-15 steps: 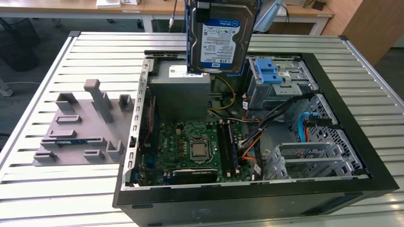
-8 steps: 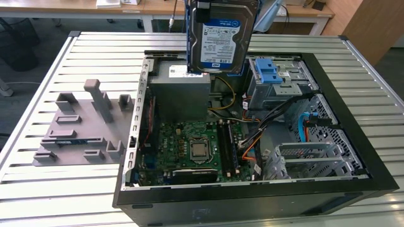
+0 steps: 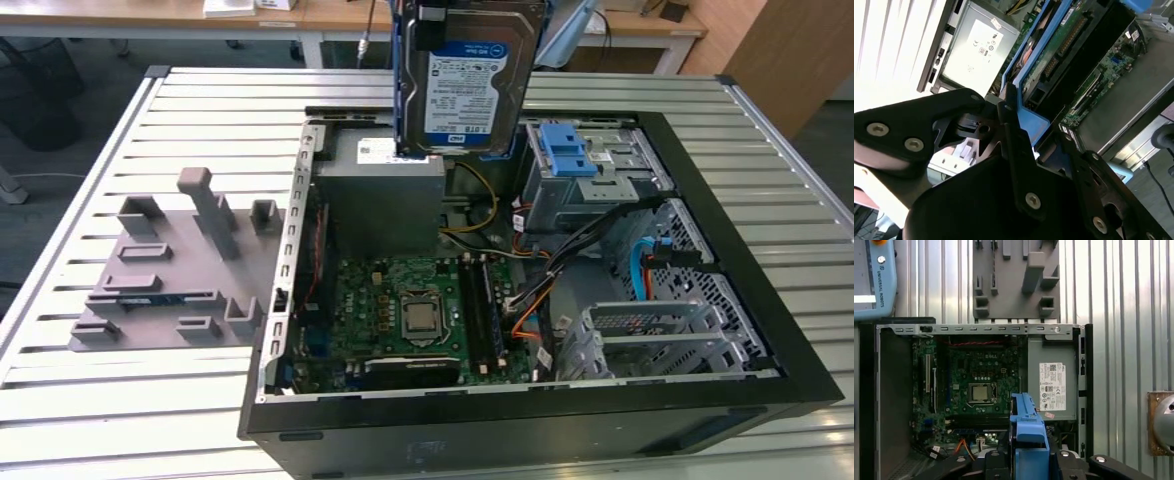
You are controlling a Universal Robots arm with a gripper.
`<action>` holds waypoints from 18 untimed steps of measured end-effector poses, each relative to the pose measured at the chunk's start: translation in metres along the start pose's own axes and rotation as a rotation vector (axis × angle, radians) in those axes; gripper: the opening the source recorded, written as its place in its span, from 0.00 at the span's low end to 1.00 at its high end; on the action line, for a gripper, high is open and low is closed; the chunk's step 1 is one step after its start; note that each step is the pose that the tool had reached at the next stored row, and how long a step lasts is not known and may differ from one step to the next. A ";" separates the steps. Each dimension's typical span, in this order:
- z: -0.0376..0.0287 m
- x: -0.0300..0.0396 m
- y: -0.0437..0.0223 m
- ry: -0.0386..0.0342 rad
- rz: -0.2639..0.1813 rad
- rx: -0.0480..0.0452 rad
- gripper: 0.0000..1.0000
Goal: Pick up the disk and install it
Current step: 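Insert the disk into the insertion slot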
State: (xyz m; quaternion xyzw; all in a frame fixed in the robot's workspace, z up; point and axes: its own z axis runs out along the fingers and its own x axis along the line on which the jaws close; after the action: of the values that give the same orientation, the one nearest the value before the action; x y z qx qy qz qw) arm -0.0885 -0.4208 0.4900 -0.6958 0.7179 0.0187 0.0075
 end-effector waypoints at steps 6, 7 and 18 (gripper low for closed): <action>0.0005 0.0148 -0.0004 -0.0002 0.000 0.0001 0.36; 0.0004 0.0171 -0.0005 -0.0001 0.000 0.0001 0.36; 0.0013 0.0242 -0.0183 0.0000 0.000 0.0001 0.36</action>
State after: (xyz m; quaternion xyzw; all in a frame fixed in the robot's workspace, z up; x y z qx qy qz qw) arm -0.0710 -0.4455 0.4875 -0.6958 0.7180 0.0187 0.0075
